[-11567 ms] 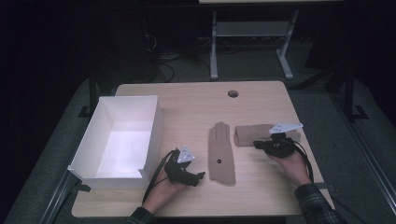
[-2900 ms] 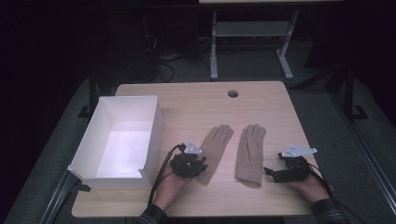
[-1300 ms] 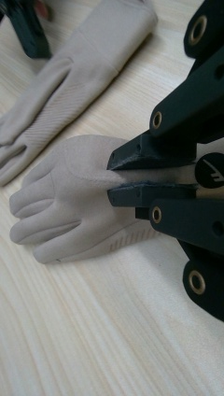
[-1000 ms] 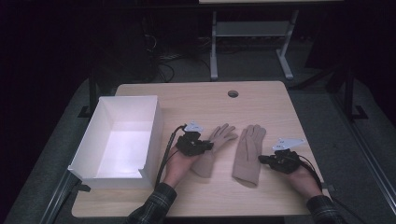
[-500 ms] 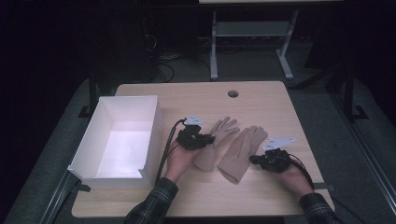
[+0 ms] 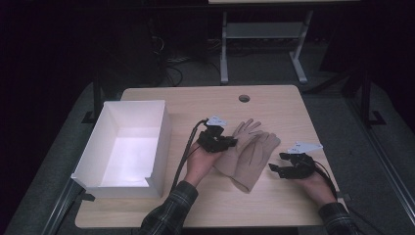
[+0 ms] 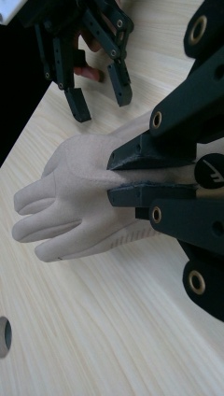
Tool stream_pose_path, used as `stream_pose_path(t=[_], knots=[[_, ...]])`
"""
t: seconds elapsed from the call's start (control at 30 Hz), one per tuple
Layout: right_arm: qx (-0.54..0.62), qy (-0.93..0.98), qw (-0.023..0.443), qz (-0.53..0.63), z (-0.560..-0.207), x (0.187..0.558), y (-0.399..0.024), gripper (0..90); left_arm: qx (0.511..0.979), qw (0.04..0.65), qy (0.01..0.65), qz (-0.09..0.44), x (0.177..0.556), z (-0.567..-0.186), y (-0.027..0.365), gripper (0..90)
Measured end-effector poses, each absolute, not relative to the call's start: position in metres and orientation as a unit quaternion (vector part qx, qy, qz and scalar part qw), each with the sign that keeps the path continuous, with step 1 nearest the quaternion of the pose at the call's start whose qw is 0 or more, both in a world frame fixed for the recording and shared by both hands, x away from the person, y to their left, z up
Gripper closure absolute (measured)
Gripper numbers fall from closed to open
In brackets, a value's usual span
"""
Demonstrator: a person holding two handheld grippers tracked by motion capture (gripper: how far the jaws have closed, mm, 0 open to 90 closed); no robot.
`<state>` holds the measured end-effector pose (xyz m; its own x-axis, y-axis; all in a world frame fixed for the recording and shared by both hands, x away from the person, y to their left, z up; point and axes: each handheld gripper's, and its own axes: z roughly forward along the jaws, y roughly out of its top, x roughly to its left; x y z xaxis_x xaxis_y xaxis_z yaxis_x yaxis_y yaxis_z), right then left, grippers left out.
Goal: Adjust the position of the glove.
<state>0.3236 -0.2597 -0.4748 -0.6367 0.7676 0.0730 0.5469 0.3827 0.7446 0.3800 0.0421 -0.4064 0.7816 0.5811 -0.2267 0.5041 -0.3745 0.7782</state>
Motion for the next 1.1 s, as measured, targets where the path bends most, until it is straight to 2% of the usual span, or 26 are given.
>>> stream_pose_path(t=[0.53, 1.1], knots=[[0.408, 0.820, 0.157, 0.369, -0.480, 0.325, -0.266, 28.5, 0.835, 0.447, 0.319, 0.033, 0.388, -0.412, -0.008, 81.5], [0.407, 0.821, 0.157, 0.369, -0.480, 0.325, -0.267, 28.2, 0.857, 0.403, 0.320, 0.032, 0.385, -0.434, -0.031, 79.5]])
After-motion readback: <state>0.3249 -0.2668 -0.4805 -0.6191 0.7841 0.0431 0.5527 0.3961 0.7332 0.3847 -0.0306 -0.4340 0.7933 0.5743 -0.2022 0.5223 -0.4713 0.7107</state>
